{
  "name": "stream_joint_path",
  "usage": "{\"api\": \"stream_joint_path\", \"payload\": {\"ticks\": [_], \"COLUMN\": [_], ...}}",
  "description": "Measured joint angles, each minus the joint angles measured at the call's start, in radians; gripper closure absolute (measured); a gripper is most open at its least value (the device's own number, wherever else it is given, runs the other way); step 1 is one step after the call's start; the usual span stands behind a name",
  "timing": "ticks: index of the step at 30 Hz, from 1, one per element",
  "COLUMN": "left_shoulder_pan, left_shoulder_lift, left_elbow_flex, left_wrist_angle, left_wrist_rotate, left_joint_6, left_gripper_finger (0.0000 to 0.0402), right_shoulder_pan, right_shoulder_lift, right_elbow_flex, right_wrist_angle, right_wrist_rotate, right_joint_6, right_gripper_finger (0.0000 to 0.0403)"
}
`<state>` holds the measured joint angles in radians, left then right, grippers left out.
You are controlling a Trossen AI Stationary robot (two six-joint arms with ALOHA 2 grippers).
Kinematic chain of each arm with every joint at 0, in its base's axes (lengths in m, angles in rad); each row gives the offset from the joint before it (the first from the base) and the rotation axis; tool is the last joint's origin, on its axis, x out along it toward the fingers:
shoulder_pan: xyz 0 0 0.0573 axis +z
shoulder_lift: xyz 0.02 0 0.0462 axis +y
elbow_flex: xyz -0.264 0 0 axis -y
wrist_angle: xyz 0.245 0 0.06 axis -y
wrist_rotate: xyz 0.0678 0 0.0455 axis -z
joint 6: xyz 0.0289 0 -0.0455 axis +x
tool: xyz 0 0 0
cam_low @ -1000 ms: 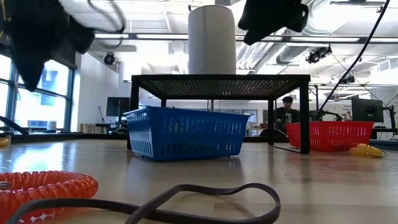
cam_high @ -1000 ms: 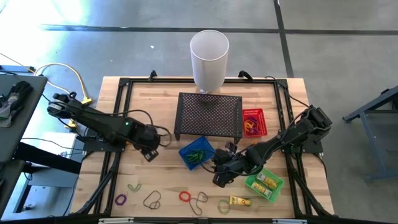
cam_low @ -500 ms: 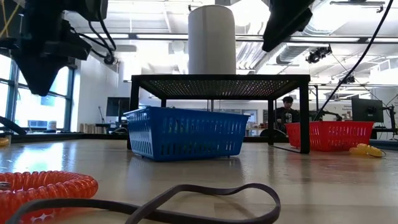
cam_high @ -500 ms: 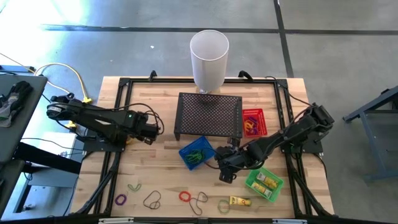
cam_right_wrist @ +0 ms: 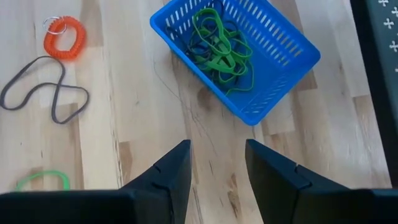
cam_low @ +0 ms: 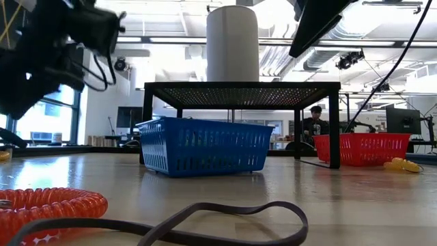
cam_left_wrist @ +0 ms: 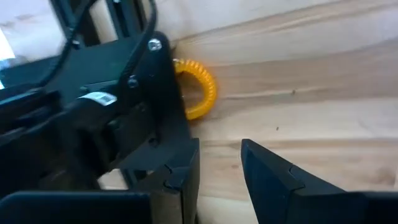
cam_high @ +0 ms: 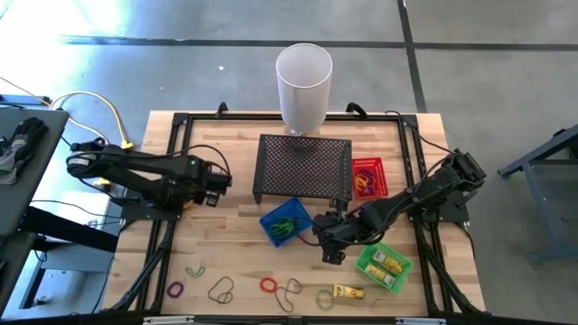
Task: Pick & Place Office Desk Supplies
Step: Put the yellow spring keychain into the red bin
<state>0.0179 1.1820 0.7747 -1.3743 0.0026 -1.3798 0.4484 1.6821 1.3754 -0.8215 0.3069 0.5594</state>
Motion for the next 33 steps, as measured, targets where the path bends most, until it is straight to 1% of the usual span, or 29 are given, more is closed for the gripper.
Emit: {"api": "stream_joint_path", "payload": {"ticks": [3, 8, 11, 16, 19, 21, 22, 23, 25, 26, 30, 33], "left_shoulder_pan": [0.036, 0.065, 0.081, 0.086, 0.087, 0.098, 0.106, 0.114, 0.129, 0.139, 0.186, 0.23], "left_shoulder_lift": [0.0, 0.014, 0.044, 0.1, 0.111, 0.109, 0.11, 0.111, 0.113, 0.119, 0.139, 0.179], "left_elbow_flex": [-0.035, -0.039, -0.039, -0.035, -0.034, -0.033, -0.033, -0.031, -0.032, -0.032, -0.033, -0.033], "left_wrist_angle": [0.048, 0.05, 0.051, 0.045, 0.028, 0.031, 0.037, 0.04, 0.061, 0.056, 0.054, 0.049], "left_wrist_rotate": [0.012, 0.006, 0.007, 0.024, 0.031, 0.046, 0.064, 0.093, 0.153, 0.167, 0.16, 0.2], "left_joint_6": [0.003, -0.001, 0.009, 0.15, 0.174, 0.255, 0.33, 0.407, 0.505, 0.539, 0.637, 0.702], "left_gripper_finger": [0.0291, 0.0291, 0.0291, 0.0291, 0.0291, 0.0291, 0.0291, 0.0291, 0.0291, 0.0291, 0.0291, 0.0291], "right_shoulder_pan": [0.0, 0.0, -0.004, -0.011, -0.016, -0.019, -0.019, -0.019, -0.024, -0.026, -0.032, -0.033], "right_shoulder_lift": [0.0, 0.0, 0.0, 0.0, 0.0, 0.0, 0.0, 0.0, 0.0, 0.0, 0.0, 0.0], "right_elbow_flex": [0.0, 0.0, 0.0, 0.0, 0.0, 0.0, 0.0, 0.0, 0.0, 0.0, 0.0, 0.0], "right_wrist_angle": [-0.001, -0.012, -0.01, -0.004, 0.001, 0.007, 0.007, 0.007, 0.015, 0.018, 0.031, 0.035], "right_wrist_rotate": [-0.01, -0.018, -0.019, -0.022, -0.022, -0.023, -0.023, -0.023, -0.024, -0.024, -0.028, -0.028], "right_joint_6": [-0.008, -0.011, -0.02, -0.034, -0.041, -0.042, -0.044, -0.045, -0.053, -0.058, -0.067, -0.067], "right_gripper_finger": [0.0263, 0.0263, 0.0263, 0.0263, 0.0263, 0.0263, 0.0263, 0.0263, 0.0263, 0.0263, 0.0263, 0.0263]}}
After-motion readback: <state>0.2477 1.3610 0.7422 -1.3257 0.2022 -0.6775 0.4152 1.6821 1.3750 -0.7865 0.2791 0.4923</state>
